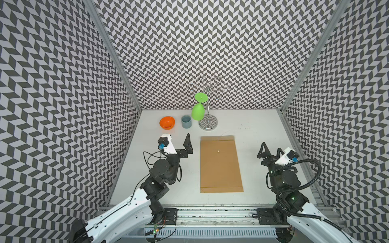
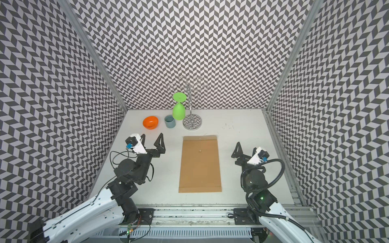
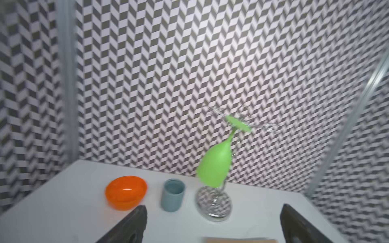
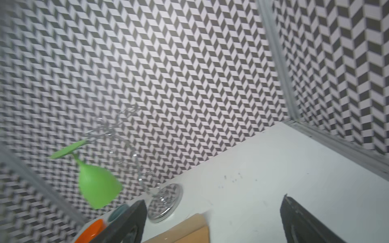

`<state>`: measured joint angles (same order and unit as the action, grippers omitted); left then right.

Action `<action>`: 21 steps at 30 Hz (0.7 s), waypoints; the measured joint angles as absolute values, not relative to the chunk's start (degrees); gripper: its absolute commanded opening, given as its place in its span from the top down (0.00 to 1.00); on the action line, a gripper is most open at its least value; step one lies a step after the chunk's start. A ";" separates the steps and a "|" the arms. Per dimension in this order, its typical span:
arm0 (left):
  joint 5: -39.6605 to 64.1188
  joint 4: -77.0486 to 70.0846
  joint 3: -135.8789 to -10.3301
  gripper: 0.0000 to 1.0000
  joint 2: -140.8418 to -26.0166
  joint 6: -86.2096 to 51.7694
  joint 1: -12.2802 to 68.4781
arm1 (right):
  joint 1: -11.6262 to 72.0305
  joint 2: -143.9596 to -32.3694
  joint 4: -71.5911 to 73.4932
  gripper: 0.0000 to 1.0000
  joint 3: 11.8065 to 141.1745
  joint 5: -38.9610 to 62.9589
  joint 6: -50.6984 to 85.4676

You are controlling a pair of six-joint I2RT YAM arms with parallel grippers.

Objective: Open the file bag
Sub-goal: Reset both arms

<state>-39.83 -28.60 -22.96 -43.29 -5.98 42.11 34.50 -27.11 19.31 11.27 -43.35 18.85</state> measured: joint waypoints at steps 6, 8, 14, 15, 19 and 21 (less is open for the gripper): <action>-39.81 -36.03 -17.30 0.00 -58.63 -6.72 17.58 | 22.90 -52.95 18.02 0.01 15.68 -49.80 19.20; -39.35 -38.96 -17.15 0.00 -62.26 -8.27 11.77 | 19.40 -59.86 19.14 0.01 18.74 -52.71 18.04; -32.82 -49.87 -12.36 0.00 -72.90 -7.42 7.25 | 13.17 -71.26 32.05 0.01 17.15 -54.08 13.34; -30.94 -50.04 -12.38 0.00 -74.26 -6.96 6.98 | 12.36 -71.70 33.63 0.01 15.99 -53.15 12.64; -21.56 -54.46 -13.10 0.00 -77.97 -5.39 4.21 | 6.37 -70.94 47.20 0.01 8.71 -41.91 11.07; -18.79 -58.48 -12.78 0.00 -79.02 -5.89 1.61 | 3.22 -73.01 56.29 0.01 5.19 -36.86 10.92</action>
<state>-18.79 -58.48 -12.78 -79.02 -5.89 1.61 3.22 -73.01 56.29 5.19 -36.86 10.92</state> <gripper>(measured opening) 0.997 0.993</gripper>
